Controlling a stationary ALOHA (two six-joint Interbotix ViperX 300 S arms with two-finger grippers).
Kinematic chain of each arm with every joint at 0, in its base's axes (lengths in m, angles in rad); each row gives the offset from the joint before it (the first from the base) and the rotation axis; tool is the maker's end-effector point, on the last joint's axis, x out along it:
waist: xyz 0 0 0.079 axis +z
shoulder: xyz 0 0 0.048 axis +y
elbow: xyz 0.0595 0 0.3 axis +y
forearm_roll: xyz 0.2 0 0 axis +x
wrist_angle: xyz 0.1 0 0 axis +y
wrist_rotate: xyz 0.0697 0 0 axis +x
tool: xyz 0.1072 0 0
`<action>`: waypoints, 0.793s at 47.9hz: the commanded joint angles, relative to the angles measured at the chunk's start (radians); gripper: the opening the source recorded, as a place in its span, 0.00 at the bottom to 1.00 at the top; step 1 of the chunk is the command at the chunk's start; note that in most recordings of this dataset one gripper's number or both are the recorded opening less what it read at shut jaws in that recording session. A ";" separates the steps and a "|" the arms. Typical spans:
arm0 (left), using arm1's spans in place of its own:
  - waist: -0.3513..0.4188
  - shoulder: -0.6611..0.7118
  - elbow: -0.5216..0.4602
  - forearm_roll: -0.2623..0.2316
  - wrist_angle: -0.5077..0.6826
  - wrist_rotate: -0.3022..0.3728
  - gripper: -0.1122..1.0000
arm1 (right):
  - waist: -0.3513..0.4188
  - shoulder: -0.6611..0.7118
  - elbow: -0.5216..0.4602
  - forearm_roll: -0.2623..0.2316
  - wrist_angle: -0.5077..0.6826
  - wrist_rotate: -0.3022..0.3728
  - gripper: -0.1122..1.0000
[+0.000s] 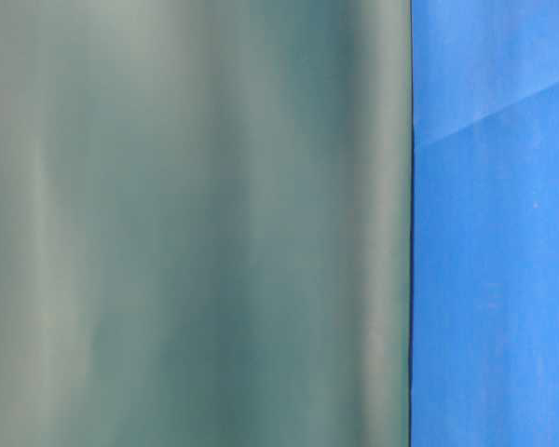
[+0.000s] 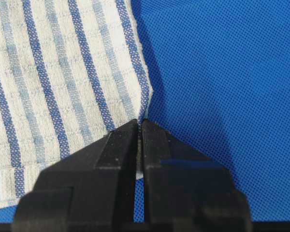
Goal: Fold the blue towel.
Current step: 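Grasp the left and right ends of the folded towel strip, then lift the strip and rotate it to lie vertically, right gripper at top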
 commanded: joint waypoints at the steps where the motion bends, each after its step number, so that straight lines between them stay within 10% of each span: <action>1: -0.005 -0.025 -0.014 0.000 0.029 0.002 0.12 | 0.002 -0.021 -0.009 -0.002 -0.012 0.002 0.29; 38: -0.040 -0.337 -0.144 0.000 0.249 -0.025 0.12 | -0.015 -0.456 -0.015 -0.002 0.190 -0.057 0.29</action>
